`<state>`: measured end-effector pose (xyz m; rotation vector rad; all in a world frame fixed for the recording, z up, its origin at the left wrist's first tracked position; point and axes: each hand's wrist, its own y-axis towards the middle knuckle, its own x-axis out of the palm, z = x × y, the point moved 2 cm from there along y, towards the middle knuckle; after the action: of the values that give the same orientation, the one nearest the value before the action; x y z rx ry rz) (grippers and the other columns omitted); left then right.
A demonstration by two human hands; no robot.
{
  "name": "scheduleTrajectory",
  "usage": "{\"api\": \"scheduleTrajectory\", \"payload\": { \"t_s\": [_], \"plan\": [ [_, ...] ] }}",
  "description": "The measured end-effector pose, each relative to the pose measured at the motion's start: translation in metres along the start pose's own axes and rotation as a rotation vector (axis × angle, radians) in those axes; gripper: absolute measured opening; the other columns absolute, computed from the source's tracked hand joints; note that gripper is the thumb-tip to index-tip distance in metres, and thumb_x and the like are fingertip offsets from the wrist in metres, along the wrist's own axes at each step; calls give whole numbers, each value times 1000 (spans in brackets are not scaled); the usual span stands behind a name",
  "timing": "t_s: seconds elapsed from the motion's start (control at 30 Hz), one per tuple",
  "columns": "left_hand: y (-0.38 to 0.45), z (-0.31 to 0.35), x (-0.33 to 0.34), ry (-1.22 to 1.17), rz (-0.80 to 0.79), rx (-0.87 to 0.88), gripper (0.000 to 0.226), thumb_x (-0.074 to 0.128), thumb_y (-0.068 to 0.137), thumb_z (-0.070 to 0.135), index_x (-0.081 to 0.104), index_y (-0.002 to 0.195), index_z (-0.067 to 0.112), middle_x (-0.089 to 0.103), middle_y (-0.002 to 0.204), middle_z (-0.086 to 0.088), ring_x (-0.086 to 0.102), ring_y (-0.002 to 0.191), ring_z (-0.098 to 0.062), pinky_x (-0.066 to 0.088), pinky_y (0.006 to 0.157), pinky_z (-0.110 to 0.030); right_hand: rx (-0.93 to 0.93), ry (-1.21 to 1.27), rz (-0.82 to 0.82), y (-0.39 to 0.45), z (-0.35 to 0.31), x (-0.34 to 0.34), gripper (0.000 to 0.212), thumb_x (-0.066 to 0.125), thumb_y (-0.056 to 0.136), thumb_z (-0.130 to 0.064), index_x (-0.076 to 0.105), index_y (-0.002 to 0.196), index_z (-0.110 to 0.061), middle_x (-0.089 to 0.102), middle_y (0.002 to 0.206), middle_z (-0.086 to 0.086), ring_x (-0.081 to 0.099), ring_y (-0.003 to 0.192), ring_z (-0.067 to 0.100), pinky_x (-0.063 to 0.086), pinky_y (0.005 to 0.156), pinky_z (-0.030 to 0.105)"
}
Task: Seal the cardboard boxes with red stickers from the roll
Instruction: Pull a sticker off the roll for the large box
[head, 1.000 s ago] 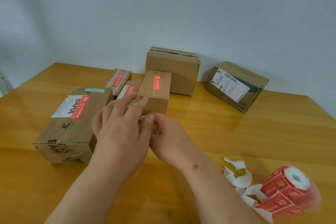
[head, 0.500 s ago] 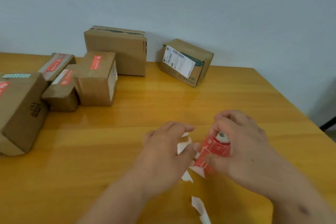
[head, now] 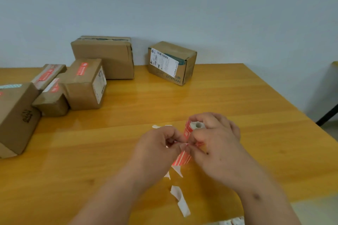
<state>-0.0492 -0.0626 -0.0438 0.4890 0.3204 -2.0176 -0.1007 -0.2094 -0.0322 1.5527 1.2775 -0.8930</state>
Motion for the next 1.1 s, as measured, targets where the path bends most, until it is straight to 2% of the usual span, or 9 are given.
{"api": "scheduleTrajectory", "payload": {
  "t_s": [0.13,0.2,0.3,0.4,0.57,0.77,0.93,1.1],
  "plan": [
    [-1,0,-2,33,-8,6,18,65,89,22,66,73,30,66,77,6,59,73,-12,46,66,-25,-31,11,7,0,1,2,15,59,82,-46,66,79,-34,42,128,-25,22,130,8,10,106,39],
    [0,-1,-1,106,-22,14,21,62,91,24,62,71,30,65,74,5,57,70,-14,47,65,-30,-46,6,11,0,0,4,17,55,81,-46,66,77,-33,44,125,-23,25,128,8,10,105,37],
    [0,0,-1,137,-57,24,26,59,93,24,57,67,29,57,67,8,46,60,-8,40,58,-26,-64,-3,34,-1,0,6,19,54,80,-45,67,75,-32,47,118,-23,30,122,7,9,100,32],
    [0,0,-1,87,-97,10,30,57,95,21,56,66,29,51,63,9,40,54,-5,34,53,-21,-85,9,66,-2,1,6,16,59,78,-40,66,68,-29,47,103,-22,38,107,8,13,95,31],
    [0,-1,-4,1,-121,-26,31,56,95,20,57,65,28,49,62,10,39,56,-7,33,53,-21,-94,13,93,-1,0,8,15,59,77,-33,63,64,-27,46,87,-19,42,91,7,18,90,33],
    [3,-3,-4,4,-131,-25,27,56,95,19,56,69,23,49,61,12,39,56,-7,33,52,-18,-94,15,71,0,1,11,14,59,77,-29,60,63,-27,53,79,-15,46,89,8,21,92,39],
    [6,-7,-3,-18,-143,-42,34,56,96,22,55,63,28,46,58,14,37,55,-8,33,52,-20,-100,30,87,0,1,11,13,63,76,-29,61,63,-29,51,78,-17,47,88,8,22,93,41],
    [6,-8,-3,-132,-151,-51,19,59,94,22,63,75,21,54,64,6,45,61,-11,38,59,-23,-68,59,70,1,4,7,10,64,71,-43,59,67,-36,55,80,-19,47,93,7,17,98,41]
  ]
}}
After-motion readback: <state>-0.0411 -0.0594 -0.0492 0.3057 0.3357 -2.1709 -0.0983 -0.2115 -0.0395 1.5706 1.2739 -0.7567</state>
